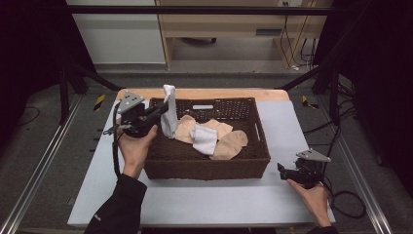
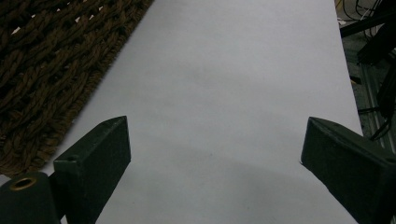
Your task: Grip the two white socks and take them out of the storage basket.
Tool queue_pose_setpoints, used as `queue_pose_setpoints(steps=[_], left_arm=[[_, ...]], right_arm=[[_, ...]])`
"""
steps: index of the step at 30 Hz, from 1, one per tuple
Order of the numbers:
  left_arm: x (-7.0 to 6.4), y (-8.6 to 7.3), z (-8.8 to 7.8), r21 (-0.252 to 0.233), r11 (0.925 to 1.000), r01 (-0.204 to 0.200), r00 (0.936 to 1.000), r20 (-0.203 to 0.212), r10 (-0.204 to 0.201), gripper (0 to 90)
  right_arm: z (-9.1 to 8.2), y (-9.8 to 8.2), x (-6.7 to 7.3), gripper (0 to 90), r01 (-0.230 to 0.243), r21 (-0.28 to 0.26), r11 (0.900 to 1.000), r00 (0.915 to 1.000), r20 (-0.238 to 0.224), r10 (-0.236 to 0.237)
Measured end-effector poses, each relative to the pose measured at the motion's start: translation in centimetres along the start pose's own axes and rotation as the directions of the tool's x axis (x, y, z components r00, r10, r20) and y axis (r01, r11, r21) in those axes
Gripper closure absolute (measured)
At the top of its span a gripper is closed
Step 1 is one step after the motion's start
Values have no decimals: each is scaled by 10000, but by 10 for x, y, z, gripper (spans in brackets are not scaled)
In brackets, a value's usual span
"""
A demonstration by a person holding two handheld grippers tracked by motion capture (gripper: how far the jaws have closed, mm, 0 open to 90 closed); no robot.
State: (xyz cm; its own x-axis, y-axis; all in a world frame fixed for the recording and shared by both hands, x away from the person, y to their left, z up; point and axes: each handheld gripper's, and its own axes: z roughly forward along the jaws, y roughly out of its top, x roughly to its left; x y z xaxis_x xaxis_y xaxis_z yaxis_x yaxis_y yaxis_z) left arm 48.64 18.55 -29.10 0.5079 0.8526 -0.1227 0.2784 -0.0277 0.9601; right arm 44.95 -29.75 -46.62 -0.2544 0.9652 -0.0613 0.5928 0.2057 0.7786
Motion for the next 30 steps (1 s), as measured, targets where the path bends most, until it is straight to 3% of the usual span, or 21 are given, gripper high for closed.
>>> queue_pose_setpoints(steps=[5,8,13,22,30], left_arm=[[7,4,-27,-399,9992,-24,10000,-50,22,863],[15,2,-42,-672,9976,185,9997,-117,-193,863],[31,-6,-64,-796,9964,278,9981,-525,-320,863],[63,-29,-88,-676,9943,830,9889,-1178,-905,862],[83,-63,-87,245,9938,1082,9752,-1967,-1014,861]], right_arm=[[-1,0,0,84,25,-27,10000,10000,34,-25],[-1,0,-1,85,-24,-56,10000,10000,45,24],[-3,0,-2,84,-86,-169,9998,9999,55,87],[-5,0,-3,84,-259,-328,9991,9996,47,261],[-5,-1,-2,84,-175,-261,9995,9998,67,177]])
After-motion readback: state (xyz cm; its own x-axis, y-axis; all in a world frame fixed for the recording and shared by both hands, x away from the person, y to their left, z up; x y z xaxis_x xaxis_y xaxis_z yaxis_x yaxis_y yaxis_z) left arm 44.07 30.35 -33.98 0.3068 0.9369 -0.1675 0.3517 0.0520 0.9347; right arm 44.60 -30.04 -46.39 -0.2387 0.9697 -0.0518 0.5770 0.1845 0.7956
